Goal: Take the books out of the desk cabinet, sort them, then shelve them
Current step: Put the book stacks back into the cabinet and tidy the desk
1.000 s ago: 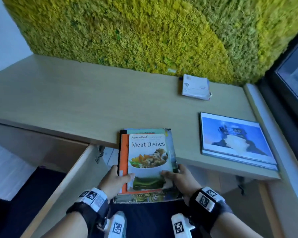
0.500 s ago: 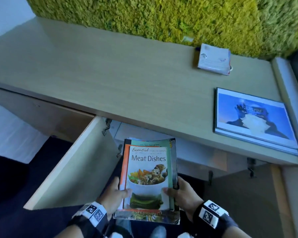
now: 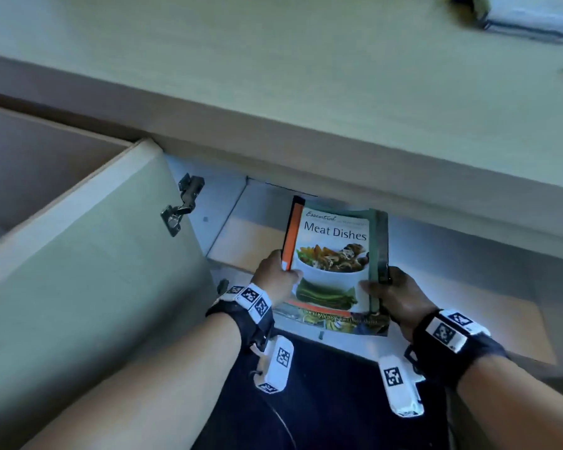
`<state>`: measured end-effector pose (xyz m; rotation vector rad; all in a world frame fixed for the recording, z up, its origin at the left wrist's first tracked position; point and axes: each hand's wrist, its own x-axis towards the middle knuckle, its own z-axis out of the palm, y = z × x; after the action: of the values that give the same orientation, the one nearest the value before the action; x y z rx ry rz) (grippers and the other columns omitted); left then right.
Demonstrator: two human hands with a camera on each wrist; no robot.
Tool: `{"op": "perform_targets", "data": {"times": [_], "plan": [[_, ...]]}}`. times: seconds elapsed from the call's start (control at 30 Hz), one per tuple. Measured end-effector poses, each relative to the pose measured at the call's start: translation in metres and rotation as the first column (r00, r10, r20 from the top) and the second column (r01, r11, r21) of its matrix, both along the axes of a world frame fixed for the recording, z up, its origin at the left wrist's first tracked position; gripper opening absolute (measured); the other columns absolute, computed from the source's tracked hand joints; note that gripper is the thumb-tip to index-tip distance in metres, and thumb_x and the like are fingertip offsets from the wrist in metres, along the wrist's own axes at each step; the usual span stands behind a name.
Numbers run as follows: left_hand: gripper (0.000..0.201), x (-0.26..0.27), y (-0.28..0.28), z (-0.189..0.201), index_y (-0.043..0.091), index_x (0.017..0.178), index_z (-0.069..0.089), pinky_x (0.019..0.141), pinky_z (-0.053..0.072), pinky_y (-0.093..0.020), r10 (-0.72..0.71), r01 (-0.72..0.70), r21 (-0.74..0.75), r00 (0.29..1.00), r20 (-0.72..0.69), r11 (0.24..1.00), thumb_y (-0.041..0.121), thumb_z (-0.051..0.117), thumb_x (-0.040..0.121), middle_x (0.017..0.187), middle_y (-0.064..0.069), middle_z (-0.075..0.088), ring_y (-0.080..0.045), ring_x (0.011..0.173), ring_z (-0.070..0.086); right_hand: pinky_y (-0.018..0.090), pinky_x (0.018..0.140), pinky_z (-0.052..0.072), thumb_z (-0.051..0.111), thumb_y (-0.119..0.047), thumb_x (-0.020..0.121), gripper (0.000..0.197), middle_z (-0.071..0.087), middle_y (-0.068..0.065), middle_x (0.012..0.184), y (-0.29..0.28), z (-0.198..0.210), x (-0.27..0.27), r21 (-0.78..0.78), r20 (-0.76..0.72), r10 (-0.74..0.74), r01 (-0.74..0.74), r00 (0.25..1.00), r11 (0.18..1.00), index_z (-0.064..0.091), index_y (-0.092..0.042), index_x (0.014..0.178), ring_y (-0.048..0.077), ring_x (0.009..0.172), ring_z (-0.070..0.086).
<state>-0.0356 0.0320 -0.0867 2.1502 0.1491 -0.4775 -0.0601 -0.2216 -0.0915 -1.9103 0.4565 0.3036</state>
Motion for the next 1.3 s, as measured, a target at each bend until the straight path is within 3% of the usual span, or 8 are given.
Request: {"op": "perform_targets", "data": {"times": [0.17,0.3,0.37,0.47,0.6,0.8,1.1,1.3], "plan": [[0.052,0.032,-0.017,-0.056,0.021,0.136,0.053,0.106,0.044,-0.043,-0.255,0.175,0.385,0.952,0.168,0.906,0.048,0.058,0.092,0.143,-0.011,0.049,-0.038,0.129,0.047,0.039,0.068,0.056,0.075,-0.030,0.082,0.023,0.075,0.014,0.079,-0.033,-0.061,0.041,-0.363,0.073,0.116,-0.082,0.991,0.928,0.073,-0.008,0.086,0.031,0.071,0.070],[0.082,0.036,-0.006,-0.090,0.041,0.139,0.043,0.109,0.040,-0.046,-0.380,0.251,0.420,0.888,0.259,0.872,0.080,0.049,0.068,0.154,0.008,0.043,-0.031,0.138,0.041,0.045,0.083,0.057,0.073,-0.041,0.078,0.026,0.070,0.004,0.101,-0.042,-0.083,0.025,-0.494,0.332,0.165,0.022,0.929,0.869,0.065,-0.030,0.099,0.031,0.094,0.067],[0.106,0.037,-0.002,-0.093,0.044,0.151,0.029,0.116,0.033,-0.046,-0.451,0.304,0.451,0.853,0.263,0.839,0.089,0.053,0.058,0.163,0.010,0.031,-0.027,0.147,0.032,0.043,0.101,0.048,0.066,-0.035,0.088,0.036,0.064,0.002,0.119,-0.036,-0.083,0.013,-0.484,0.354,0.245,-0.047,0.902,0.874,0.070,-0.023,0.121,0.028,0.117,0.060],[0.120,0.032,0.001,-0.090,0.035,0.160,0.016,0.121,0.024,-0.039,-0.498,0.344,0.488,0.837,0.229,0.802,0.076,0.072,0.062,0.169,0.006,0.017,-0.025,0.151,0.020,0.043,0.118,0.033,0.045,-0.050,0.089,0.054,0.047,0.000,0.157,-0.035,-0.082,0.004,-0.526,0.305,0.319,-0.121,0.897,0.842,0.070,-0.028,0.131,0.023,0.143,0.042],[0.109,0.026,0.003,-0.096,0.030,0.160,0.023,0.121,0.020,-0.029,-0.413,0.271,0.413,0.857,0.308,0.870,0.055,0.082,0.071,0.168,0.007,0.020,-0.018,0.151,0.020,0.040,0.118,0.024,0.033,-0.059,0.088,0.058,0.037,-0.022,0.161,-0.041,-0.089,0.005,-0.591,0.204,0.391,-0.206,0.897,0.780,0.054,-0.048,0.141,0.017,0.151,0.028],[0.088,0.011,0.010,-0.105,0.025,0.146,0.053,0.110,0.029,-0.017,-0.242,0.173,0.188,0.855,0.458,0.967,0.046,0.088,0.069,0.148,0.012,0.047,-0.005,0.132,0.045,0.046,0.110,0.043,0.047,-0.050,0.081,0.034,0.064,-0.030,0.126,-0.044,-0.095,0.002,-0.352,0.363,0.292,-0.160,0.885,0.922,0.073,-0.046,0.103,0.008,0.125,0.056],[0.095,-0.006,0.007,-0.103,0.030,0.154,0.038,0.123,0.026,-0.030,-0.342,0.240,0.271,0.828,0.444,0.932,0.057,0.081,0.073,0.156,0.017,0.032,-0.004,0.143,0.032,0.047,0.109,0.046,0.054,-0.070,0.080,0.042,0.063,-0.017,0.131,-0.048,-0.093,-0.003,-0.260,0.329,0.260,-0.178,0.908,0.949,0.061,-0.054,0.119,0.013,0.124,0.059],[0.090,-0.002,0.010,-0.099,0.025,0.155,0.038,0.119,0.022,-0.020,-0.311,0.241,0.212,0.853,0.419,0.947,0.046,0.081,0.079,0.160,0.013,0.033,-0.005,0.145,0.033,0.030,0.089,0.055,0.068,-0.047,0.082,0.038,0.071,0.005,0.117,-0.043,-0.084,-0.008,0.033,0.363,0.161,-0.185,0.918,0.982,0.068,-0.035,0.118,0.021,0.113,0.070]]}}
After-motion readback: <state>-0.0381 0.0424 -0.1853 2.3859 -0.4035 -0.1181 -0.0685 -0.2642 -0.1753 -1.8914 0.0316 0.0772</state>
